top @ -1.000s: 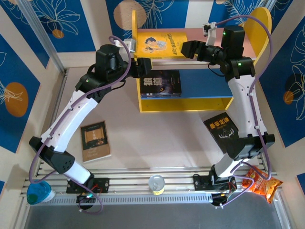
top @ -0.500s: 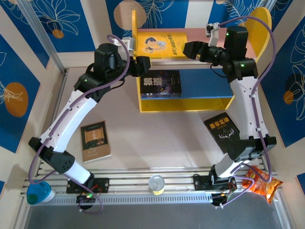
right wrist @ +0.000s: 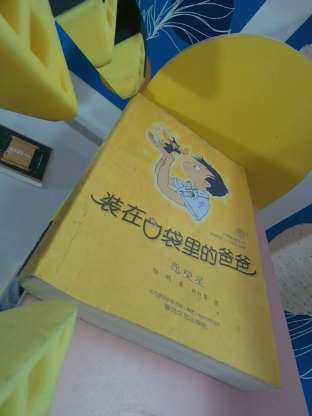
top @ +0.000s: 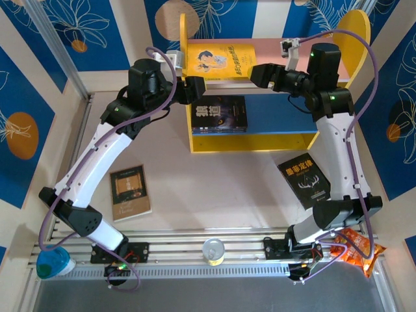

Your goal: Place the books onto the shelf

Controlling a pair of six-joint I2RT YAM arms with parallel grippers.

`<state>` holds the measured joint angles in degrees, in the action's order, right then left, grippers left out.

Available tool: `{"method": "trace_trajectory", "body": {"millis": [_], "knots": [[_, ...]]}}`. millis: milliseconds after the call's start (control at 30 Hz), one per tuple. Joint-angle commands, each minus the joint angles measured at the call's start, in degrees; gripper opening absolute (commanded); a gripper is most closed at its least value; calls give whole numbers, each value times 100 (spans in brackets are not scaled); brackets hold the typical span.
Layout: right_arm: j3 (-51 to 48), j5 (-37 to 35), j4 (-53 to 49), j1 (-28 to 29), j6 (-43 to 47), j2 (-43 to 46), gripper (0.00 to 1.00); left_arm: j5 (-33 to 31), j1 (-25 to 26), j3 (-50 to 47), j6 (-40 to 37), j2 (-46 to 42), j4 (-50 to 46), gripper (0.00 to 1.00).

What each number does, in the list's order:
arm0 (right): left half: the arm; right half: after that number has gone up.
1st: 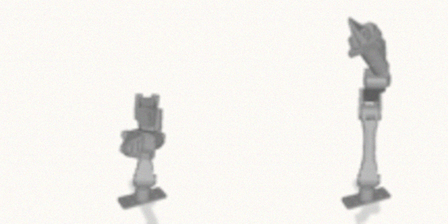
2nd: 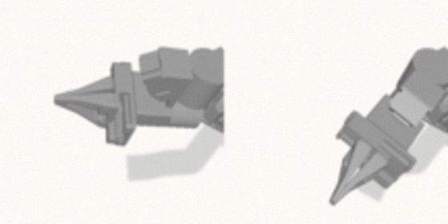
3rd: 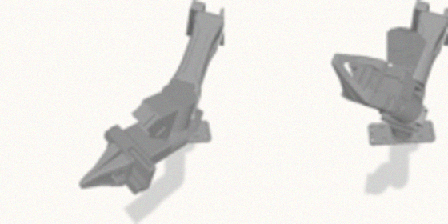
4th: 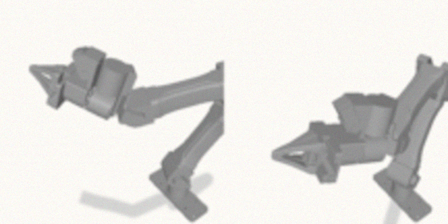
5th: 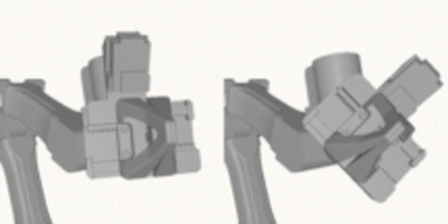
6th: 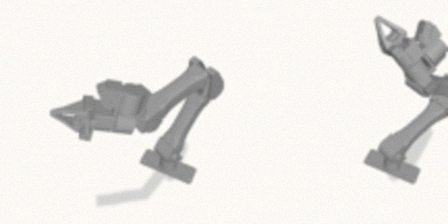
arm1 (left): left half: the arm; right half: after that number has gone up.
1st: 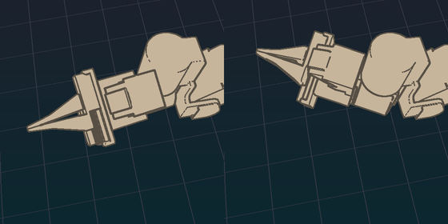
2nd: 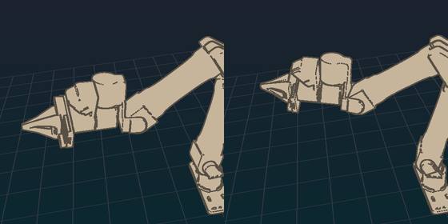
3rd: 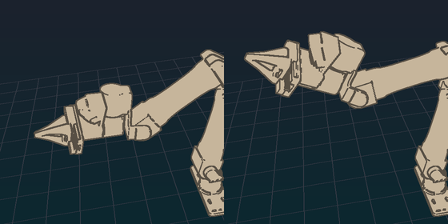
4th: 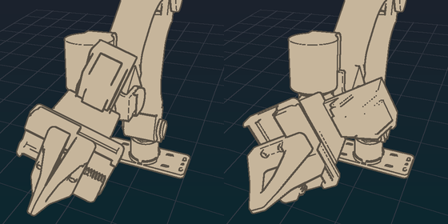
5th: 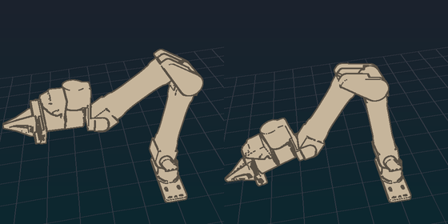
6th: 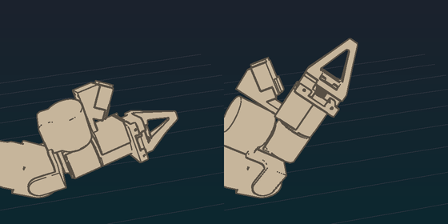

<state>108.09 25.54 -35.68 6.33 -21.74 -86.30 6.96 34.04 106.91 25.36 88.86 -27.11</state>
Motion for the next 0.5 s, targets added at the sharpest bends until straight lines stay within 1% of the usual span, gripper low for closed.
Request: {"method": "trace_trajectory", "body": {"millis": [0, 467], "knots": [[-151, 77, -53, 35, -102, 196, 73, -41, 17, 207, 0, -8, 4, 58], [-284, 93, -18, 145, -109, 305, 73, -12, 22, 259, -15, 35, 32, 58]]}}
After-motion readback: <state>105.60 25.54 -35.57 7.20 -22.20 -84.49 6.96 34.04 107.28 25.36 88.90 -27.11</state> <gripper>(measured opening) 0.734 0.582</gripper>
